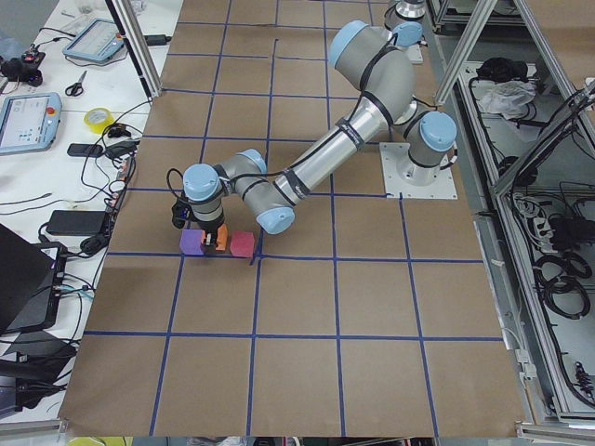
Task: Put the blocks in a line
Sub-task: 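Lower the orange cube between the purple and pink cubes and release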
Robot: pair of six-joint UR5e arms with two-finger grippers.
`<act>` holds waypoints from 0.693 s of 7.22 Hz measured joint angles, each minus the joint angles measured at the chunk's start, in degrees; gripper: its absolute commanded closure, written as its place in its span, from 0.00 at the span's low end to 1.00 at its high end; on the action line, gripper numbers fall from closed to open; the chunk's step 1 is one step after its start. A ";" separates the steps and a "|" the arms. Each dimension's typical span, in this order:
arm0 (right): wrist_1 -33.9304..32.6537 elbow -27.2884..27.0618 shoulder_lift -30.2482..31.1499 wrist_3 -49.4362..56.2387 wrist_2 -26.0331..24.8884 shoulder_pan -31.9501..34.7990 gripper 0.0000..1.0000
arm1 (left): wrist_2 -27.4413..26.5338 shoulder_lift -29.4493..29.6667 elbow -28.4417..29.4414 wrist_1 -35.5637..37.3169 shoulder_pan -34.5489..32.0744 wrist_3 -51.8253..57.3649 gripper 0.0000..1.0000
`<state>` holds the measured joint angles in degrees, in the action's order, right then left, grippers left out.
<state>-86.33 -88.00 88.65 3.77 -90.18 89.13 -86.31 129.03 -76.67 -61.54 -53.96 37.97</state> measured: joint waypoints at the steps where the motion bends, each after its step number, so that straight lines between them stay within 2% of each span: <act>1: -0.02 -0.03 0.02 0.01 0.00 0.01 0.00 | -0.02 0.10 -0.22 0.28 0.00 0.25 0.92; 5: 0.00 -0.06 0.05 0.01 0.00 0.05 0.00 | -0.87 1.76 -0.33 1.75 -0.01 0.52 0.92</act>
<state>-86.33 -88.07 88.71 3.78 -90.18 89.18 -87.18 130.79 -77.00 -59.79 -53.97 38.49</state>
